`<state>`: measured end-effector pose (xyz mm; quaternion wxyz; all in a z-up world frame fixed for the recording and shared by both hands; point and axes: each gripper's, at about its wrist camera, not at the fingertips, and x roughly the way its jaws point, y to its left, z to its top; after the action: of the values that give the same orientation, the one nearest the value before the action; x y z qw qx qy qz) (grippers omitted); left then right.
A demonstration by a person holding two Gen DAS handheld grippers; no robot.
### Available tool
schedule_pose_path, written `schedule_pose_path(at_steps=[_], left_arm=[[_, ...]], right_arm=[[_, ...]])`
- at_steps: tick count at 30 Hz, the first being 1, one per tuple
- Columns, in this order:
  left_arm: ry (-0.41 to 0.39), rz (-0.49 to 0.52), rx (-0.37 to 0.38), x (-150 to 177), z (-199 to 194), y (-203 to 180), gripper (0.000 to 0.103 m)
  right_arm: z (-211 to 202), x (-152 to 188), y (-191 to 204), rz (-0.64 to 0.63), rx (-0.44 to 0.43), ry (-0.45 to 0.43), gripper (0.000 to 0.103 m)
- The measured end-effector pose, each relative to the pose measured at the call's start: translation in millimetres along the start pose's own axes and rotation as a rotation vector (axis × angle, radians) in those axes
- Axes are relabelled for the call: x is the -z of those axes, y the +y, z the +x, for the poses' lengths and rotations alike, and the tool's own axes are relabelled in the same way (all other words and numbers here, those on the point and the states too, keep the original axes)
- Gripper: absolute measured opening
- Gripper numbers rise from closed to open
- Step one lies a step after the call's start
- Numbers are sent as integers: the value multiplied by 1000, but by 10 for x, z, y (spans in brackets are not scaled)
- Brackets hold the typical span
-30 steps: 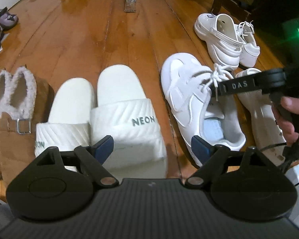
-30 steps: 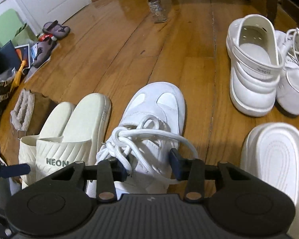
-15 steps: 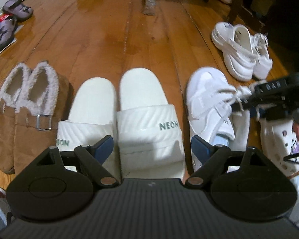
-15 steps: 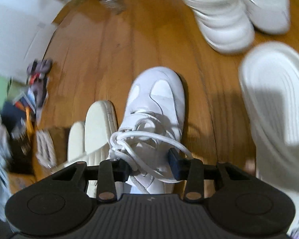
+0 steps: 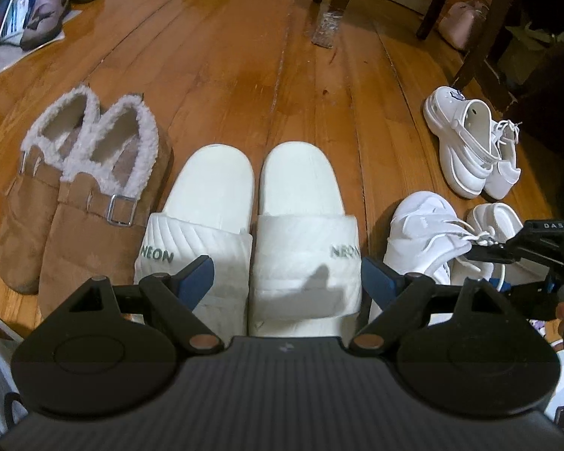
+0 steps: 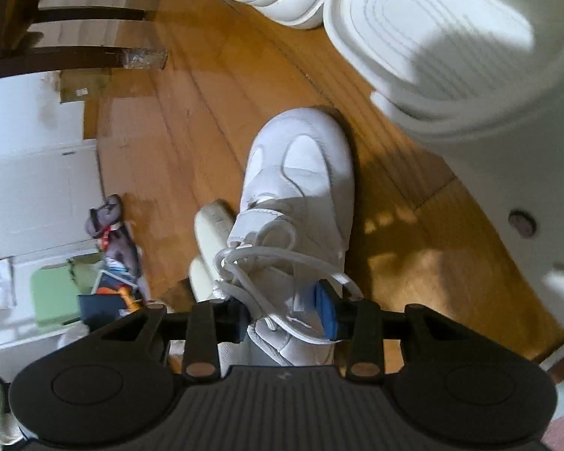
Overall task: Organize scattered shoes
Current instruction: 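Lift the sneaker with the right gripper and set it beside the white clog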
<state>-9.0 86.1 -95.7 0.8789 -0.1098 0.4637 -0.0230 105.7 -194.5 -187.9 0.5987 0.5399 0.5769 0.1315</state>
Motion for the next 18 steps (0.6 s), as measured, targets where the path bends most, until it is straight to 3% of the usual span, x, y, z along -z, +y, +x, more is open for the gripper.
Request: schedule_pose_path(at_steps=[5,9,14,15,17,18], left_arm=[[0,-32,4,11,-11,66,85],[-5,-50,6,16,-30,106,86],[-16,-48,7,14,-67,119,86],[-15,-48,9,13,-67,121,86],[-10,-44,8,13,-57,115,85],[-7,-36,8,14,-52,104,85]], right_arm=[[80,107,-143,169,-113,37,36],[209,289,-321,401,-260,39,36],[394,389,-349,577,-413,44,35],[426,395,-325,590,-451,55,40],[341,330,48,334,-407,85,102],[295,300,235,204,-381,95,103]])
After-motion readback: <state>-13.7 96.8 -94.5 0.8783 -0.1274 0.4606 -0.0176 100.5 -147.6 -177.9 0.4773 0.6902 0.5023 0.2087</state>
